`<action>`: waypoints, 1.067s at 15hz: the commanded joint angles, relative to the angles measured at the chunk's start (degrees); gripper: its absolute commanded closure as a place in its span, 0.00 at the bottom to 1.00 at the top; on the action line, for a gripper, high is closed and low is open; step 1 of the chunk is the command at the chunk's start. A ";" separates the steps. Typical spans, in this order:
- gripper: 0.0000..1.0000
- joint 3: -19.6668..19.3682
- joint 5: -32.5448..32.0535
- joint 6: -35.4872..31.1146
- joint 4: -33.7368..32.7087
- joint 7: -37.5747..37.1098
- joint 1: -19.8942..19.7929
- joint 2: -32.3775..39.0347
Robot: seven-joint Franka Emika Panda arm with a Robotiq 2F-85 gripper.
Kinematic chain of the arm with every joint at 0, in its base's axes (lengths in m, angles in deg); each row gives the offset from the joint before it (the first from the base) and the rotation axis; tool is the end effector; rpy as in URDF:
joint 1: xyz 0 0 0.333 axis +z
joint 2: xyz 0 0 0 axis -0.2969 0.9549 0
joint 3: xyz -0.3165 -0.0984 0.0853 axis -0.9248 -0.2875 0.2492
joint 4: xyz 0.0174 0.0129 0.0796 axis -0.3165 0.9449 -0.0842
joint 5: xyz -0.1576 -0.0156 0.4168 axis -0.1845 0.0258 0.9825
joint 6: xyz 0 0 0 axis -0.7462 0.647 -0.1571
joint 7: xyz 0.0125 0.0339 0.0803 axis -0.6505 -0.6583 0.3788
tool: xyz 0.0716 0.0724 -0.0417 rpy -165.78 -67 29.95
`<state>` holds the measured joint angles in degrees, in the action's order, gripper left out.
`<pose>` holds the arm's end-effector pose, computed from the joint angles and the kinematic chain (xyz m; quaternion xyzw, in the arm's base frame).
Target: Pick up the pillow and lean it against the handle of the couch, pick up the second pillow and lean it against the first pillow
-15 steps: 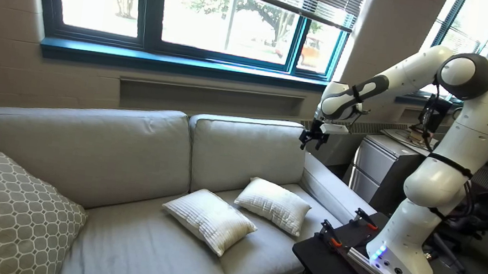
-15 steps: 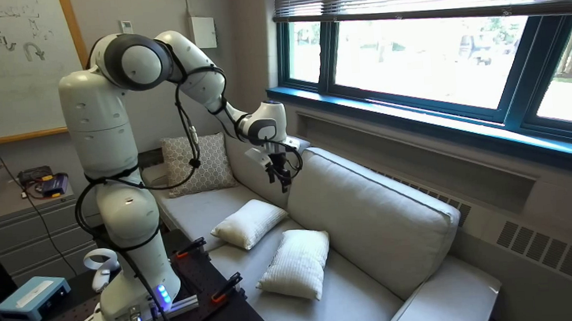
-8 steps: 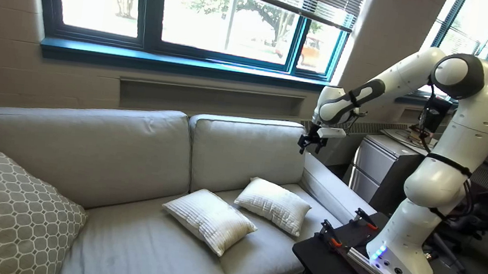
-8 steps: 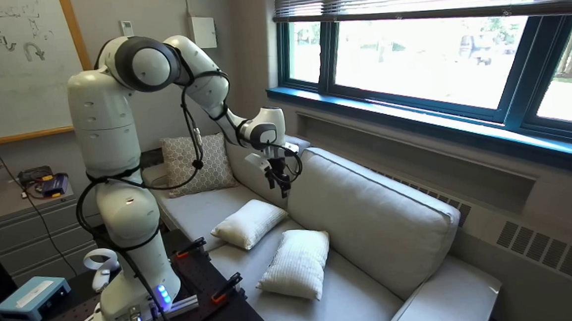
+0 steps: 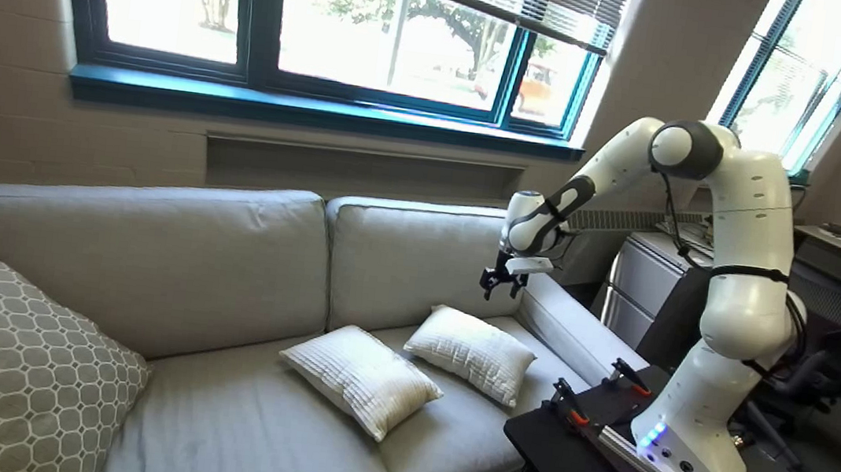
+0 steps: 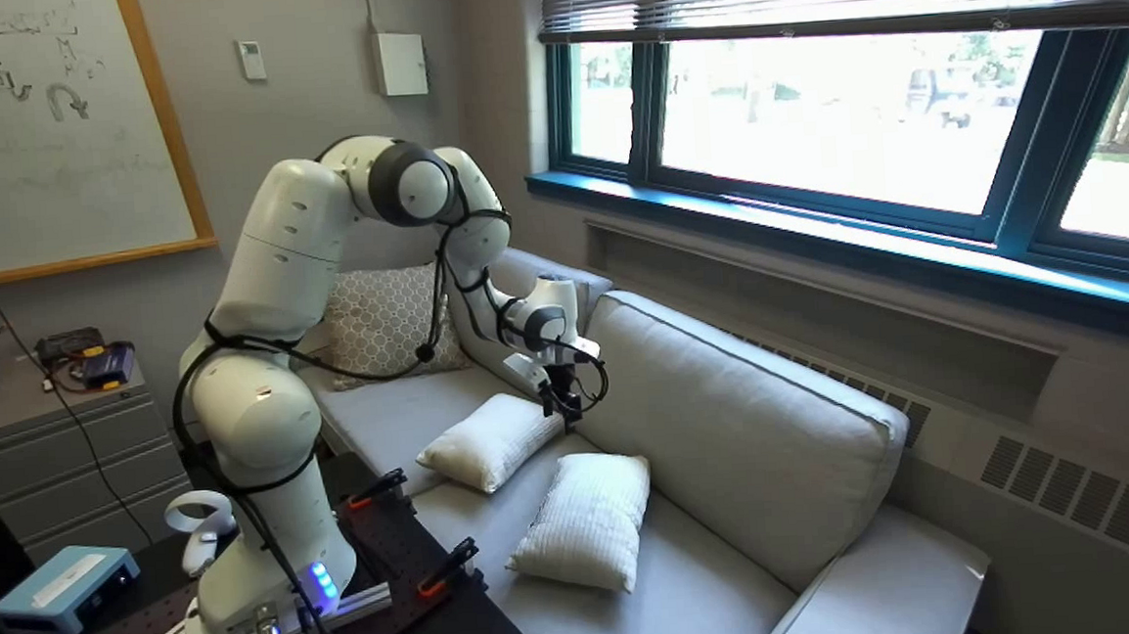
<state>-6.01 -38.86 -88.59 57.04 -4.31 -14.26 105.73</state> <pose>0.5967 0.0234 0.1195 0.9946 -0.0927 -0.0176 0.0428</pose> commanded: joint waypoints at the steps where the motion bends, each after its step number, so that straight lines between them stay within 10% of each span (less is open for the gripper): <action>1: 0.00 -1.25 3.12 3.73 -14.05 0.61 2.45 12.69; 6: 0.00 -1.05 5.81 10.52 -27.94 2.23 3.06 23.32; 11: 0.00 -1.90 5.86 8.79 -26.53 1.41 3.92 23.19; 16: 0.00 -14.88 -2.21 -2.05 -27.69 -6.03 12.81 28.45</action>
<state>-13.59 -37.15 -87.44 31.43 -5.51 -6.58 129.98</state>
